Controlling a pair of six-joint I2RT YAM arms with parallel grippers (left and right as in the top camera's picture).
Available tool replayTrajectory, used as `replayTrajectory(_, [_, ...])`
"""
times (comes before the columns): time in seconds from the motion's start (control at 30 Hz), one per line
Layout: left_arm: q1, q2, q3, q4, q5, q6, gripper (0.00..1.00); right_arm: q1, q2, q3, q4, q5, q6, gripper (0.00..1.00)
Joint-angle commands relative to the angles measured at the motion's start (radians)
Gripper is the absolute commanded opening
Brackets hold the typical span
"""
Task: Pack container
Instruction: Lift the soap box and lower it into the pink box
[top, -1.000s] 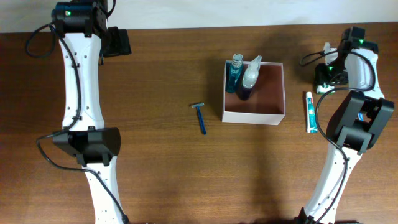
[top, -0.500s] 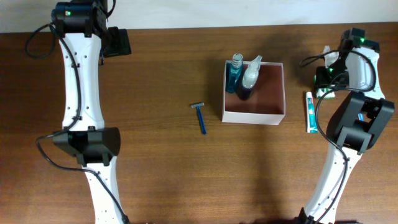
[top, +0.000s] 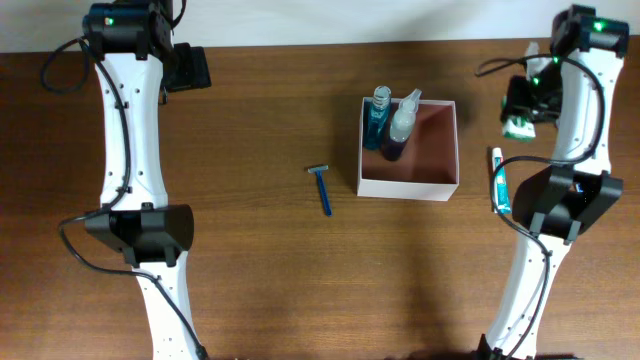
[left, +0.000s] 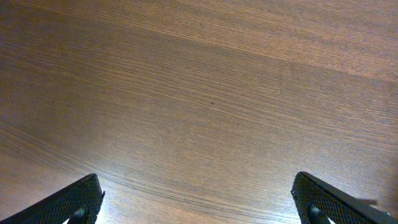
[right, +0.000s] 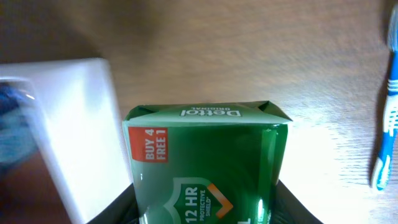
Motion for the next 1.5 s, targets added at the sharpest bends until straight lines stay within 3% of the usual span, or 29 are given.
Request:
replayTrajectory(0.0, [0.005,-0.015,-0.002,-0.001,-0.011,-0.010,1.00,0.052,-0.076,0.031,-0.006,-0.048,0.072,0.35])
replayTrajectory(0.23, [0.005,-0.015,-0.002,-0.001,-0.011,-0.010,0.99,0.103,-0.244,-0.018,-0.006,-0.048,0.118,0.37])
replayTrajectory(0.5, [0.005,-0.015,-0.002,-0.001,-0.011,-0.010,0.99,0.123,-0.560,-0.429,-0.006,-0.134,0.146,0.38])
replayTrajectory(0.6, [0.005,-0.015,-0.002,-0.001,-0.011,-0.010,0.99,0.159,-0.622,-0.562,-0.006,-0.120,0.162,0.44])
replayTrajectory(0.7, [0.005,-0.015,-0.002,-0.001,-0.011,-0.010,0.99,0.195,-0.626,-0.625,0.001,-0.118,0.162,0.45])
replayTrajectory(0.93, [0.005,-0.015,-0.002,-0.001,-0.011,-0.010,0.99,0.251,-0.623,-0.792,0.230,-0.119,0.252,0.46])
replayTrajectory(1.27, [0.005,-0.015,-0.002,-0.001,-0.011,-0.010,0.99,0.253,-0.615,-0.968,0.484,-0.114,0.325,0.46])
replayTrajectory(1.47, [0.005,-0.015,-0.002,-0.001,-0.011,-0.010,0.99,0.253,-0.576,-1.020,0.553,-0.111,0.328,0.46])
